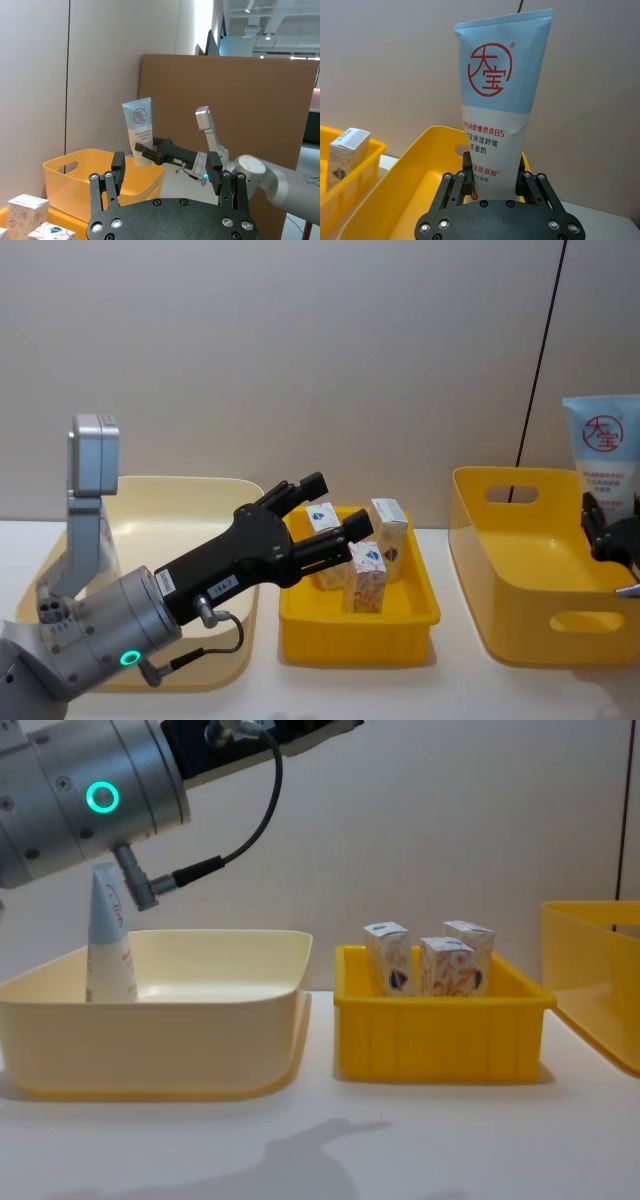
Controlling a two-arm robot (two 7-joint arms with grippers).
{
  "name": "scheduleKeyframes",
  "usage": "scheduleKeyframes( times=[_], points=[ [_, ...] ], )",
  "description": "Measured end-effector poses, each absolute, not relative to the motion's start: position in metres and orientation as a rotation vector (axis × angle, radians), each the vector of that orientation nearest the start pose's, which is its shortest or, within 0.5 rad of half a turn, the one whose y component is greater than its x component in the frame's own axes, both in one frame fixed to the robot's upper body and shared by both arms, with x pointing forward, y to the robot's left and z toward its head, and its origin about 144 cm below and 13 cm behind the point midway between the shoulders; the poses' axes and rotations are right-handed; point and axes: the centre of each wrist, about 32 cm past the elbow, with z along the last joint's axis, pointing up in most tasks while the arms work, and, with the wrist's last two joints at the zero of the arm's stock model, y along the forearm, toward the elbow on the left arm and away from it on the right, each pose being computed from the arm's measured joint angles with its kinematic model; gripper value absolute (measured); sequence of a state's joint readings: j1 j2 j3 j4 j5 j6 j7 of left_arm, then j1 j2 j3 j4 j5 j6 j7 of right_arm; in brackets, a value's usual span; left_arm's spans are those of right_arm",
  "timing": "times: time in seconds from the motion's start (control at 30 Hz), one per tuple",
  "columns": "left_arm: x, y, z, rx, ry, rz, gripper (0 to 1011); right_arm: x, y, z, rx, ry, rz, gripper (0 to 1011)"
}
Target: Bimanual collaborative sorting of washing and personal care products
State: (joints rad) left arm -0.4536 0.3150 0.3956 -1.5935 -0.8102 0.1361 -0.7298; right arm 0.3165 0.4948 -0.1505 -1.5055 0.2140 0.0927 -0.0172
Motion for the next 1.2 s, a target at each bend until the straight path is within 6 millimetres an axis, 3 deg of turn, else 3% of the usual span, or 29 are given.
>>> scheduleKeyframes(
  times=[0.63, 0.83, 0.9, 1.2],
  points=[
    [0.543, 0.197, 1.288, -0.382, 0.047, 0.353, 1002, 0.554, -0.325, 1.240, -0.189, -0.169, -1.481, 448],
    [0.543, 0.197, 1.288, -0.382, 0.047, 0.353, 1002, 0.557, -0.321, 1.238, -0.189, -0.139, -1.470, 617],
    [0.543, 0.197, 1.288, -0.382, 0.047, 0.353, 1002, 0.558, -0.320, 1.237, -0.189, -0.131, -1.467, 715],
    [0.543, 0.197, 1.288, -0.382, 0.047, 0.353, 1002, 0.560, -0.318, 1.236, -0.190, -0.109, -1.460, 945]
  ],
)
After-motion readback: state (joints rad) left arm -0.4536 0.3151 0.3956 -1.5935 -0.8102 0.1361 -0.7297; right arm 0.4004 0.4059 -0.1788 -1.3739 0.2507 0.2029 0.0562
